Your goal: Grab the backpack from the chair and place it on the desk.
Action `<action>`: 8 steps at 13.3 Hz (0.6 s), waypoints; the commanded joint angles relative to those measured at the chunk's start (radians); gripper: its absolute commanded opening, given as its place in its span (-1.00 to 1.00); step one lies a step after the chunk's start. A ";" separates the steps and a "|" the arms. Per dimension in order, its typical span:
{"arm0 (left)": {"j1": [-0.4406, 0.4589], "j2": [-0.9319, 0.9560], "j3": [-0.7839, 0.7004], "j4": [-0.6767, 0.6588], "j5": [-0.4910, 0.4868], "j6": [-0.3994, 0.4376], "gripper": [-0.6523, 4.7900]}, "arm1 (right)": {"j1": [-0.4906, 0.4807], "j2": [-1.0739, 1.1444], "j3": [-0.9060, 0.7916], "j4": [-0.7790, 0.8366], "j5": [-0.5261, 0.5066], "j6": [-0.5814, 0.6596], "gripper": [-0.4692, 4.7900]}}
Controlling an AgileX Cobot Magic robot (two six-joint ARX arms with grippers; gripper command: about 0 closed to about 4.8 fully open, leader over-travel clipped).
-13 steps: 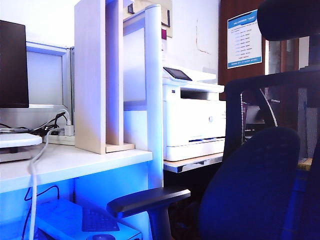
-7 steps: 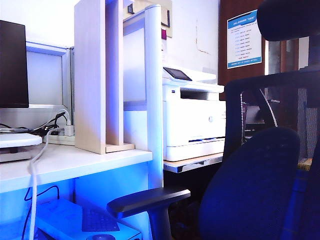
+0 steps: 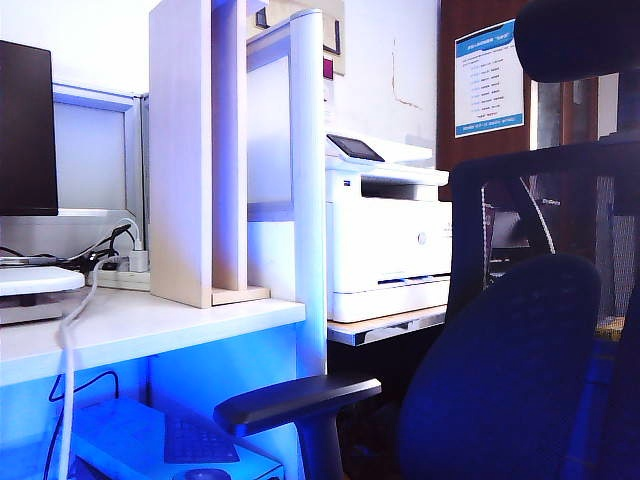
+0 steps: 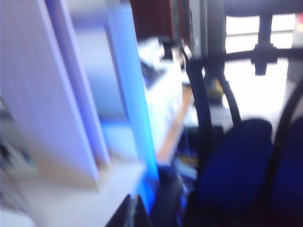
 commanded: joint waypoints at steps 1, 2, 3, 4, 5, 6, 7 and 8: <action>0.001 -0.003 -0.172 0.214 -0.005 -0.076 -0.78 | 0.001 -0.002 0.005 0.010 0.031 -0.009 -0.85; 0.001 -0.003 -0.241 0.304 -0.025 -0.092 -0.78 | 0.001 -0.002 0.003 0.010 0.036 -0.009 -0.85; 0.002 -0.002 -0.306 0.378 -0.025 -0.104 -0.78 | 0.001 -0.003 -0.007 0.014 0.053 -0.009 -0.85; 0.002 -0.003 -0.352 0.410 -0.025 -0.115 -0.78 | 0.001 -0.006 -0.024 0.016 0.058 -0.009 -0.85; 0.003 -0.003 -0.430 0.444 -0.037 -0.118 -0.78 | 0.002 -0.021 -0.079 0.040 0.061 -0.001 -0.85; 0.004 -0.003 -0.464 0.451 -0.047 -0.129 -0.78 | 0.002 -0.039 -0.114 0.060 0.064 0.005 -0.85; 0.005 -0.003 -0.489 0.463 -0.056 -0.129 -0.78 | 0.002 -0.053 -0.141 0.073 0.079 0.011 -0.85; 0.006 -0.003 -0.515 0.493 -0.071 -0.129 -0.78 | 0.002 -0.066 -0.160 0.083 0.096 0.020 -0.85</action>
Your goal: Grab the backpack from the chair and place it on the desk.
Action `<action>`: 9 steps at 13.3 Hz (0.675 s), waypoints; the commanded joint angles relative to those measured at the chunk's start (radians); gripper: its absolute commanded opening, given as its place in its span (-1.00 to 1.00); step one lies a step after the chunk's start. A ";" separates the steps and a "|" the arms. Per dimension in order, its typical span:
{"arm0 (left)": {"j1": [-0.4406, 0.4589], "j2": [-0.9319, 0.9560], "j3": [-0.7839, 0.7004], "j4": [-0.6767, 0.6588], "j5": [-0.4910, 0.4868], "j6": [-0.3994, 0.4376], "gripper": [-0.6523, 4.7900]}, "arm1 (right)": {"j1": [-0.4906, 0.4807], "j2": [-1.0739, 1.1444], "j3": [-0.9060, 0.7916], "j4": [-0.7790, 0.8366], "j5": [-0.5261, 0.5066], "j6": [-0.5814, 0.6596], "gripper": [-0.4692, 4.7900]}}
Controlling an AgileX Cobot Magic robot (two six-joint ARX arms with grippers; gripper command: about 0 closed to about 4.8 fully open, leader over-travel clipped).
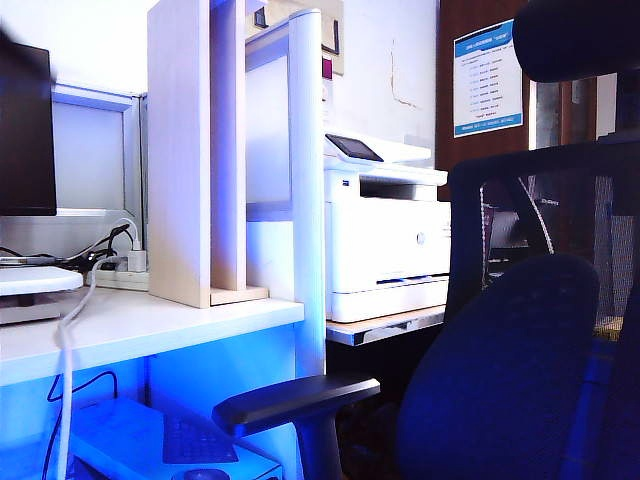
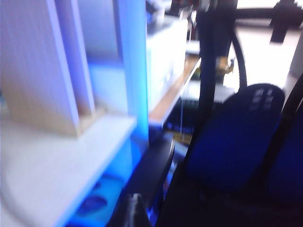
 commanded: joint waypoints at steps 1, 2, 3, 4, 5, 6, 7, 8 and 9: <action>0.006 -0.002 -0.077 0.126 -0.034 -0.010 -0.78 | 0.002 -0.045 -0.067 0.080 0.037 0.024 -0.85; 0.014 -0.002 -0.115 0.190 -0.036 -0.010 -0.78 | 0.002 -0.059 -0.098 0.115 0.046 0.025 -0.85; 0.021 -0.001 -0.148 0.236 -0.036 -0.016 -0.78 | 0.004 -0.063 -0.124 0.165 0.056 0.035 -0.85; 0.031 -0.002 -0.181 0.266 -0.032 -0.027 -0.78 | 0.006 -0.064 -0.148 0.204 0.075 0.037 -0.85; 0.037 -0.002 -0.211 0.288 -0.016 -0.032 -0.78 | 0.007 -0.065 -0.169 0.224 0.089 0.045 -0.85; 0.037 -0.002 -0.228 0.304 -0.013 -0.032 -0.78 | 0.006 -0.066 -0.182 0.223 0.093 0.046 -0.85; 0.037 -0.001 -0.247 0.323 -0.007 -0.027 -0.78 | 0.007 -0.066 -0.198 0.225 0.101 0.046 -0.85; 0.038 -0.001 -0.270 0.338 -0.008 -0.024 -0.78 | 0.007 -0.066 -0.218 0.252 0.103 0.046 -0.85; 0.039 -0.001 -0.286 0.340 -0.008 -0.021 -0.78 | 0.007 -0.066 -0.238 0.283 0.103 0.046 -0.85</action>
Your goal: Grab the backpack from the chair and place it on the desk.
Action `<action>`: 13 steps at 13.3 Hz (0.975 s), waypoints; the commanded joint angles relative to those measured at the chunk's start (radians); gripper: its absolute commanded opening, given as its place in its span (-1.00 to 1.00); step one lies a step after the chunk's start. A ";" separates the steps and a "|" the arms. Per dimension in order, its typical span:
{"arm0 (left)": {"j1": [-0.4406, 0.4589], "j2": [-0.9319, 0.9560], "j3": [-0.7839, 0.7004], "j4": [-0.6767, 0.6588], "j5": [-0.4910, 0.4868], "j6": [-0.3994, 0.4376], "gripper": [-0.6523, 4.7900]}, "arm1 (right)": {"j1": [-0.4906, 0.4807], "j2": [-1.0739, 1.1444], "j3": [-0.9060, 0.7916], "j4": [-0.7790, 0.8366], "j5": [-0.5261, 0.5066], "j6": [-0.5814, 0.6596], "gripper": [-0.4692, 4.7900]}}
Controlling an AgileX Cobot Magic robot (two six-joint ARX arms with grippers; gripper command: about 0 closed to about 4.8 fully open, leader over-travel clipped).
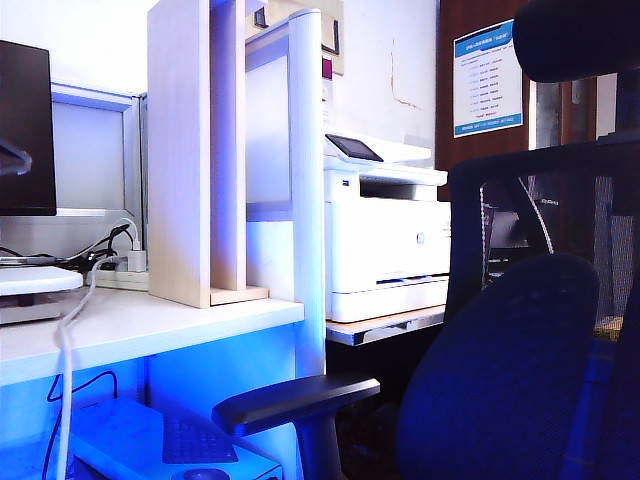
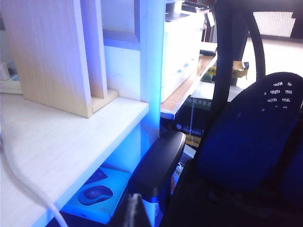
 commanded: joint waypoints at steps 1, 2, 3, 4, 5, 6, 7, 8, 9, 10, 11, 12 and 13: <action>0.003 0.000 -0.031 0.023 0.010 0.010 -0.78 | 0.002 -0.001 -0.053 0.098 0.006 0.004 -0.85; 0.003 0.000 -0.031 0.023 0.026 0.050 -0.78 | 0.002 -0.002 -0.063 0.097 0.003 0.003 -0.85; 0.003 0.000 -0.031 0.022 0.038 0.063 -0.78 | 0.002 -0.006 -0.065 0.097 0.002 0.003 -0.85; 0.003 0.000 -0.031 0.018 0.037 0.061 -0.78 | 0.002 -0.016 -0.066 0.097 0.002 0.001 -0.85; 0.003 0.000 -0.031 0.000 0.029 0.061 -0.78 | 0.001 -0.031 -0.070 0.095 0.006 -0.002 -0.85; 0.009 0.000 -0.031 -0.031 -0.005 0.078 -0.78 | 0.001 -0.042 -0.077 0.088 0.005 -0.012 -0.85; 0.033 0.000 -0.031 -0.063 -0.040 0.091 -0.78 | 0.001 -0.046 -0.085 0.087 0.006 -0.012 -0.85; 0.104 0.000 -0.031 -0.084 -0.060 0.082 -0.78 | 0.001 -0.046 -0.087 0.063 0.007 -0.018 -0.85; 0.144 0.000 -0.031 -0.083 -0.060 0.069 -0.78 | 0.001 -0.046 -0.087 0.060 0.007 -0.020 -0.85; 0.247 0.000 -0.031 -0.084 -0.060 0.036 -0.78 | 0.001 -0.046 -0.087 0.057 0.023 -0.020 -0.85; 0.298 0.000 -0.031 -0.083 -0.053 0.034 -0.78 | 0.001 -0.046 -0.087 0.053 0.045 -0.020 -0.85; 0.362 0.000 -0.031 -0.083 -0.005 -0.006 -0.78 | 0.000 -0.046 -0.087 0.043 0.064 -0.020 -0.85; 0.411 -0.001 -0.031 -0.076 0.066 -0.033 -0.78 | 0.001 -0.046 -0.087 0.023 0.066 -0.023 -0.85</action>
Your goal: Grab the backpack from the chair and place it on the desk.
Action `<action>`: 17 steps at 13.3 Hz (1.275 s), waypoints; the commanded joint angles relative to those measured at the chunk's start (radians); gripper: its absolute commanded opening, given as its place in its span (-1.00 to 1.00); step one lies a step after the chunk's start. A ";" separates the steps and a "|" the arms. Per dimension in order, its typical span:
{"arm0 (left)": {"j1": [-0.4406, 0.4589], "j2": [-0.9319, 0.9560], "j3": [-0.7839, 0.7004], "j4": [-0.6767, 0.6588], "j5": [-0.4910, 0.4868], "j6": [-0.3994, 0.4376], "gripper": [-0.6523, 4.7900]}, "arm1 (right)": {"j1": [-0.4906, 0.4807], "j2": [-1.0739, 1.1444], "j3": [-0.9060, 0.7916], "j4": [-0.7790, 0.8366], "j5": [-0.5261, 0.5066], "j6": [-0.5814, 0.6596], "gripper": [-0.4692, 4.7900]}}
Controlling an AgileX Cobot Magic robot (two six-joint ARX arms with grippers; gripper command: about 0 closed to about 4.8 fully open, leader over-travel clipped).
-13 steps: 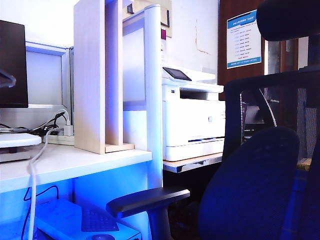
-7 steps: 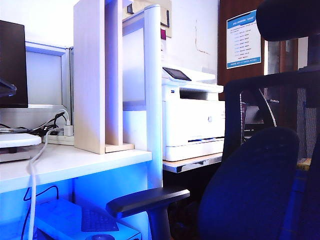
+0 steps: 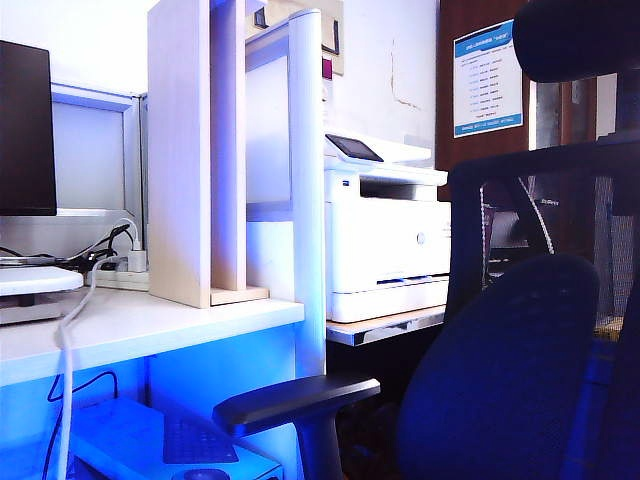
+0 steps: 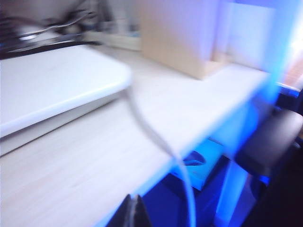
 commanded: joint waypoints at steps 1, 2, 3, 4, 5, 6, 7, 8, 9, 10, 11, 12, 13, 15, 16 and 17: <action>0.082 -0.002 -0.002 0.026 0.132 -0.064 -0.78 | 0.001 0.000 -0.001 -0.039 0.024 -0.010 -0.85; 0.079 -0.003 -0.002 0.042 0.129 -0.060 -0.78 | 0.001 -0.001 -0.001 -0.050 0.024 -0.010 -0.85; 0.079 -0.006 -0.002 0.063 0.129 -0.058 -0.78 | 0.001 -0.008 -0.001 -0.047 0.024 -0.014 -0.85; 0.076 -0.020 -0.002 0.073 0.132 -0.056 -0.78 | 0.001 -0.017 -0.001 -0.049 0.024 -0.016 -0.85; 0.062 -0.059 -0.002 0.079 0.133 -0.042 -0.78 | 0.002 -0.029 -0.001 -0.048 0.018 -0.022 -0.85; 0.042 -0.121 -0.002 0.074 0.133 -0.019 -0.78 | 0.002 -0.044 -0.001 -0.050 0.016 -0.022 -0.85; 0.029 -0.190 -0.002 0.053 0.145 -0.011 -0.78 | 0.002 -0.058 -0.001 -0.060 0.016 -0.022 -0.85; 0.024 -0.259 -0.002 0.009 0.147 -0.008 -0.78 | 0.002 -0.072 -0.001 -0.072 0.016 -0.022 -0.85; 0.024 -0.344 -0.002 -0.067 0.146 -0.008 -0.78 | 0.002 -0.092 -0.001 -0.086 0.016 -0.022 -0.85; 0.024 -0.436 -0.002 -0.152 0.143 -0.002 -0.78 | 0.002 -0.108 -0.001 -0.093 0.016 -0.022 -0.85; 0.024 -0.513 -0.002 -0.222 0.131 0.004 -0.78 | 0.002 -0.124 -0.001 -0.094 0.016 -0.022 -0.85; 0.024 -0.523 -0.002 -0.240 0.111 0.005 -0.78 | 0.001 -0.130 -0.001 -0.094 0.016 -0.022 -0.85; 0.024 -0.517 -0.002 -0.239 0.103 0.006 -0.78 | 0.002 -0.135 -0.001 -0.101 0.016 -0.022 -0.85; 0.024 -0.522 -0.002 -0.256 0.095 0.007 -0.78 | 0.002 -0.154 -0.001 -0.132 0.016 -0.022 -0.85; 0.024 -0.522 -0.002 -0.292 0.099 -0.002 -0.78 | 0.001 -0.154 -0.001 -0.158 0.017 -0.021 -0.85; 0.023 -0.522 -0.002 -0.340 0.134 -0.010 -0.78 | 0.001 -0.154 -0.001 -0.200 0.016 -0.021 -0.85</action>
